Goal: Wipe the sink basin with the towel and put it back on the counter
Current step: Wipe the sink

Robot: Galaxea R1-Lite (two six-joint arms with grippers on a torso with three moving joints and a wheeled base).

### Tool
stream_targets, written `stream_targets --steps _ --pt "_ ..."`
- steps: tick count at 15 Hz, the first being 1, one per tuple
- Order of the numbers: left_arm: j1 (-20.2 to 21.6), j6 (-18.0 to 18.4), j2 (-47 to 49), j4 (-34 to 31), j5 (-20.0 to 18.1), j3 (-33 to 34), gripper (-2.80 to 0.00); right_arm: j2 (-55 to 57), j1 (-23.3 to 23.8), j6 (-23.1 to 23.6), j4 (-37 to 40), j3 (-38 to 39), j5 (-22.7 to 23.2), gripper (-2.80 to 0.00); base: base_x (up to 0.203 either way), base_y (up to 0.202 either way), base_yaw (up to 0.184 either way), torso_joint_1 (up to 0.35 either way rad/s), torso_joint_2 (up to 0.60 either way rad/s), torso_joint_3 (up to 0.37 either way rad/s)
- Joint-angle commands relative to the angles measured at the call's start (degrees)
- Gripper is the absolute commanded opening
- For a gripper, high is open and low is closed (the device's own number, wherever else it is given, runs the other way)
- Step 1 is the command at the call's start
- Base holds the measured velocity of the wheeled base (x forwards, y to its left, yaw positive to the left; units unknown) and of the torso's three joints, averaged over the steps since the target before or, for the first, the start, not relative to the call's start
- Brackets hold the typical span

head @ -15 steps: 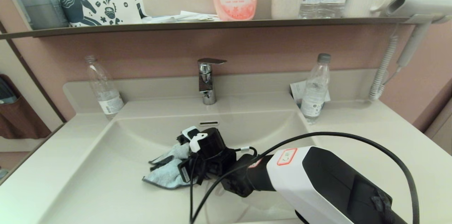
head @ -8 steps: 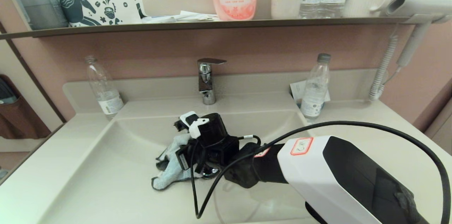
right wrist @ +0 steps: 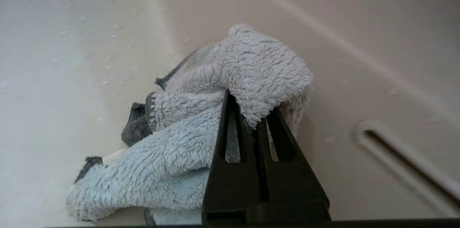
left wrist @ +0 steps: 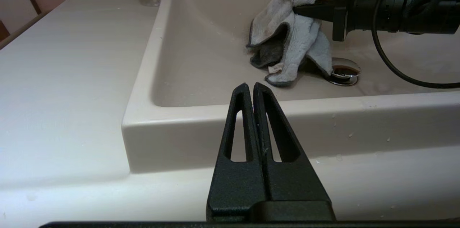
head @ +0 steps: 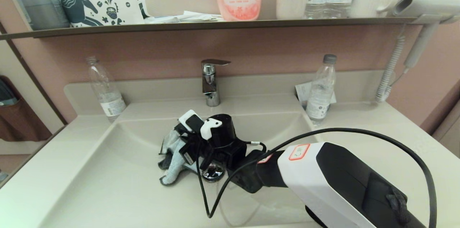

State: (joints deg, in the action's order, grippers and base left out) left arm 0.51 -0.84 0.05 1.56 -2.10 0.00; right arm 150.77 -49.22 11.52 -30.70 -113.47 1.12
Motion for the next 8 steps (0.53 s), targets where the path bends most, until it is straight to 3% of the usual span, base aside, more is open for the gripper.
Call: stream_targets --steps 1,3,5,6,7,8 --pt "0.02 -0.04 0.04 0.02 -0.01 0.0 -2.8 -0.04 0.79 0.17 -1.11 0.18 -0.24 -2.8 0.0 0.0 0.0 0.0 0.0 0.0" --pt "0.02 -0.04 0.04 0.02 -0.01 0.0 -2.8 -0.89 0.74 0.02 0.43 1.33 -2.25 -2.8 0.0 0.0 0.0 0.0 0.0 0.0" --pt "0.02 -0.04 0.04 0.02 -0.01 0.0 -2.8 -4.41 0.43 -0.65 11.05 3.59 -5.27 -2.8 0.0 0.0 0.0 0.0 0.0 0.0" --pt "0.02 -0.04 0.04 0.02 -0.01 0.0 -2.8 -6.39 0.08 -3.12 17.44 4.2 -6.47 -2.8 0.0 0.0 0.0 0.0 0.0 0.0" --pt "0.02 -0.04 0.04 0.02 -0.01 0.0 -2.8 -7.59 -0.07 -6.16 19.8 4.33 -8.89 -2.8 0.0 0.0 0.0 0.0 0.0 0.0" --pt "0.02 -0.04 0.04 0.02 -0.01 0.0 -2.8 -7.61 0.16 -5.84 17.87 4.09 -11.19 -2.8 0.0 0.0 0.0 0.0 0.0 0.0"
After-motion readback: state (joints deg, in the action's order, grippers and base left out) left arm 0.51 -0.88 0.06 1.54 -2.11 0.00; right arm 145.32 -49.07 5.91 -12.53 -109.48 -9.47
